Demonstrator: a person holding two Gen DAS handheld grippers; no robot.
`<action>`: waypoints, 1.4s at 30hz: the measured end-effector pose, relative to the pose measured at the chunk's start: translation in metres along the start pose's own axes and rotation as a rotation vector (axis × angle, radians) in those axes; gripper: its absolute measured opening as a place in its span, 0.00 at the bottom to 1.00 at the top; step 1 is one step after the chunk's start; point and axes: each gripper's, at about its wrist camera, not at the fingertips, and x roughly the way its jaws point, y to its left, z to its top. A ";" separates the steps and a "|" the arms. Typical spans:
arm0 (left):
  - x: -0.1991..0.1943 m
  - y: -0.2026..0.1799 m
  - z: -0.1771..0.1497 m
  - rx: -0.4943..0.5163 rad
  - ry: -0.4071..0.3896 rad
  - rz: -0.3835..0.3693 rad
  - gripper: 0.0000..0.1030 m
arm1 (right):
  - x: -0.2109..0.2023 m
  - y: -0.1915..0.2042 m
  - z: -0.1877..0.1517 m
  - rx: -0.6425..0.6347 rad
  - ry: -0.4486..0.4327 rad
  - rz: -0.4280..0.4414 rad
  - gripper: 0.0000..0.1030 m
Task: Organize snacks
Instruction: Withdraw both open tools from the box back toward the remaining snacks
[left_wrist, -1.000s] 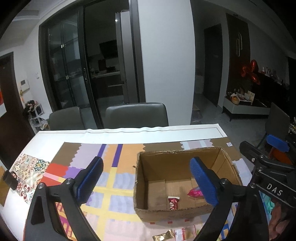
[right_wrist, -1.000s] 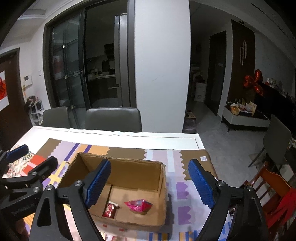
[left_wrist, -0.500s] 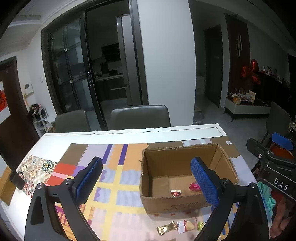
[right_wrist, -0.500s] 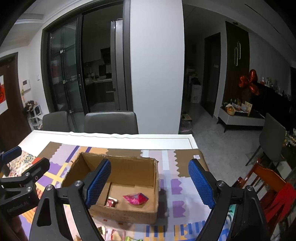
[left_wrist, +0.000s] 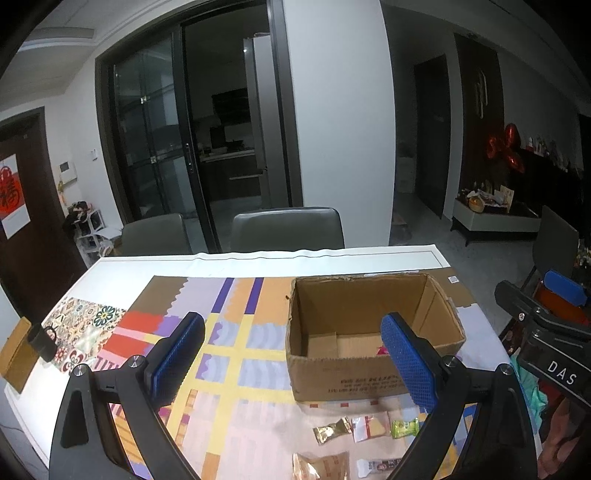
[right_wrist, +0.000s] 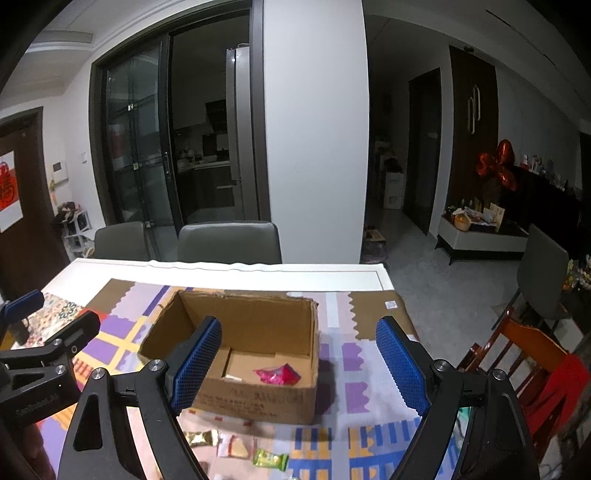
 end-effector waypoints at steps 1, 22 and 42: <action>-0.003 0.000 -0.003 -0.004 -0.002 0.006 0.95 | -0.003 0.000 -0.003 0.001 0.001 0.004 0.84; -0.032 0.004 -0.060 -0.047 0.038 0.028 0.95 | -0.035 0.001 -0.043 -0.037 0.010 0.038 0.84; -0.023 0.008 -0.119 -0.047 0.131 0.020 0.95 | -0.034 0.009 -0.098 -0.082 0.101 0.066 0.84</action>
